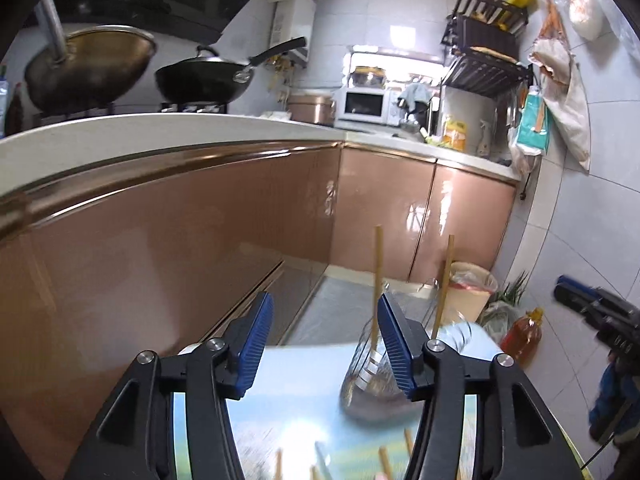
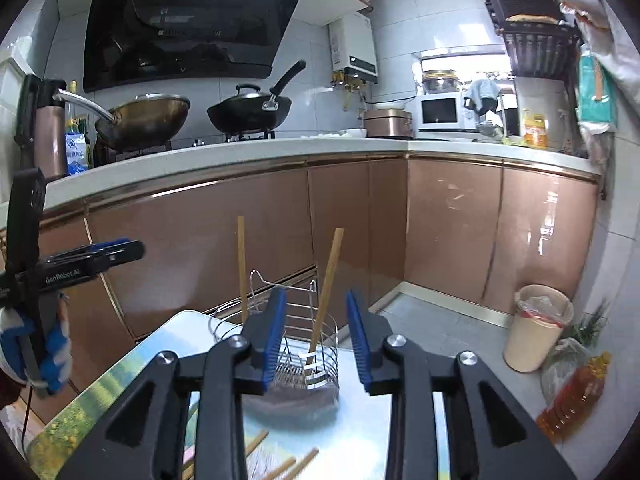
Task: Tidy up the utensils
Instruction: 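Move both open tools back down to the remaining chopsticks, then close the left tool on a chopstick while the right tool grasps another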
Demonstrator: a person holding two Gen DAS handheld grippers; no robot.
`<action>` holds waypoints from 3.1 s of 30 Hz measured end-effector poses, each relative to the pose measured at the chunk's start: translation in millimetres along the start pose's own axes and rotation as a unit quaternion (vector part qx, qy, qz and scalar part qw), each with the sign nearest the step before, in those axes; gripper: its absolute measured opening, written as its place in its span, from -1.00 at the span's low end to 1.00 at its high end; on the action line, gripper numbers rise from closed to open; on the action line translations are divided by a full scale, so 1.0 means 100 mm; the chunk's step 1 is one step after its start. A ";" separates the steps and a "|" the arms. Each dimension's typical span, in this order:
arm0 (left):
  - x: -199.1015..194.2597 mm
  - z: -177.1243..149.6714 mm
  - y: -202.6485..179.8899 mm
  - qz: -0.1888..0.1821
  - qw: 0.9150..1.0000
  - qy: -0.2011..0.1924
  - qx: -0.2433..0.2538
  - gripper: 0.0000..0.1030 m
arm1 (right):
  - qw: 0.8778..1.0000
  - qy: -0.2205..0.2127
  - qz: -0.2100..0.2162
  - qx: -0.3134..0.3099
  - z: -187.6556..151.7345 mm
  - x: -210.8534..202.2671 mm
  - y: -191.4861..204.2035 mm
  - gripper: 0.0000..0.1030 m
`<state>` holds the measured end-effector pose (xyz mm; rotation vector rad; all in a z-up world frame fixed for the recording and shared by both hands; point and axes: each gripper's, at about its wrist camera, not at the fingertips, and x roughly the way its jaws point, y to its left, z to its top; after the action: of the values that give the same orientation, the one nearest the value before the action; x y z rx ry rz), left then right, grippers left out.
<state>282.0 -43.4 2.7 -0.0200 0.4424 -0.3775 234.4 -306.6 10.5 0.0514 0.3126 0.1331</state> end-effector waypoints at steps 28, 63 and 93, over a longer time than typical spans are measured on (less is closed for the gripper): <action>-0.68 -0.88 0.42 -0.035 0.964 0.258 -0.060 -0.20 | 0.953 0.246 0.087 0.156 -0.65 -0.56 0.44 -0.45; 1.24 -1.64 0.21 -0.030 0.892 0.443 -0.088 -0.46 | 0.869 0.428 0.069 0.238 -1.64 1.15 0.23 -0.46; 1.36 -1.60 0.20 -0.029 0.888 0.452 -0.082 -0.72 | 0.868 0.464 0.038 0.172 -1.80 1.62 0.75 -0.46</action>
<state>335.6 -63.7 -200.3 -0.0210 1.4047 -0.3936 322.5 -204.8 -204.9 0.3614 1.3049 0.1726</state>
